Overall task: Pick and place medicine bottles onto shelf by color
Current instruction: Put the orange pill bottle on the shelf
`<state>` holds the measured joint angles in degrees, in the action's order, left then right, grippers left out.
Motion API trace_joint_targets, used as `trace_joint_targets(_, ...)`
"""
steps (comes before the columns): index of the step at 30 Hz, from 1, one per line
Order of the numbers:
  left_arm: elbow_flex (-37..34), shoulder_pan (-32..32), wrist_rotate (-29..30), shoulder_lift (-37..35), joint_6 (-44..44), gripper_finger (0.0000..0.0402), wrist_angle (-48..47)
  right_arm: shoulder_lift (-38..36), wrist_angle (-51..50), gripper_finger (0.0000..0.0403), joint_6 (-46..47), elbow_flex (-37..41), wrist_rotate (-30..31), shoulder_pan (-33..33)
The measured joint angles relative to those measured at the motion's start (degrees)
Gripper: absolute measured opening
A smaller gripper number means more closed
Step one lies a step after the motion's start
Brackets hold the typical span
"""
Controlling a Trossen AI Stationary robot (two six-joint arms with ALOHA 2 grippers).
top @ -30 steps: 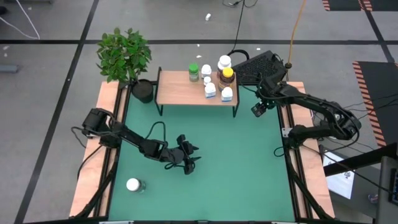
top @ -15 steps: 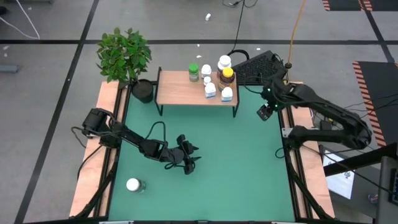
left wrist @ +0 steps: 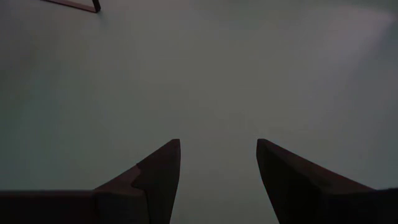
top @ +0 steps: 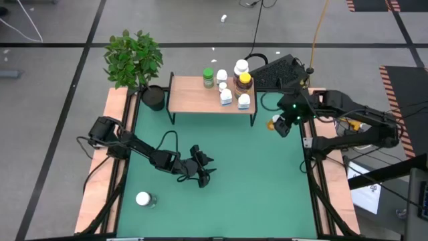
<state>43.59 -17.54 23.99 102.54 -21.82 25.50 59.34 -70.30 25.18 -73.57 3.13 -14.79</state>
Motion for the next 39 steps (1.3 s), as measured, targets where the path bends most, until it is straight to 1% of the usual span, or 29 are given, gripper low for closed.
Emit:
trace_joint_targets(3, 0.00, 0.00, 0.00, 0.00, 0.13, 0.0212, 0.04, 1.94, 3.28, 0.0207, 1.52, -1.55, 1.47, 5.48)
trace_joint_targets(9, 0.00, 0.00, 0.01, 0.00, 0.09, 0.0212, 0.05, 8.25, 10.63, 0.0207, 2.17, -6.05, 1.34, 13.85)
trace_joint_targets(12, 0.00, 0.00, 0.02, 0.00, 0.10, 0.0212, 0.07, 13.53, 11.82, 0.0207, 0.41, -10.76, 1.34, 16.23)
trace_joint_targets(15, 0.00, 0.00, 0.04, 0.00, 0.09, 0.0212, 0.07, 19.42, 11.66, 0.0207, -3.55, -16.40, 1.32, 16.84)
trace_joint_targets(19, 0.00, 0.00, 0.04, 0.00, 0.11, 0.0212, 0.04, 26.76, 11.31, 0.0208, -10.43, -25.11, 1.32, 15.42)
trace_joint_targets(25, 0.00, 0.00, 0.07, 0.00, 0.11, 0.0212, 0.05, 36.15, 11.51, 0.0208, -25.91, -37.98, 1.34, 11.45)
trace_joint_targets(29, 0.00, 0.00, 0.07, 0.00, 0.49, 0.0212, 0.04, 41.44, 13.78, 0.0208, -35.13, -44.65, 1.53, 7.82)
trace_joint_targets(33, 0.00, 0.10, 0.08, 0.00, 0.84, 0.0212, -0.21, 45.91, 15.50, 0.0208, -41.96, -47.85, 1.55, 3.96)
trace_joint_targets(37, 0.00, 0.52, 0.09, 0.00, 1.21, 0.0212, -0.37, 49.64, 15.54, 0.0208, -50.02, -47.94, 1.83, 0.15)
trace_joint_targets(39, 0.00, 0.67, 0.09, -0.01, 1.20, 0.0212, -0.39, 51.26, 15.51, 0.0208, -52.47, -47.92, 4.20, -1.41)
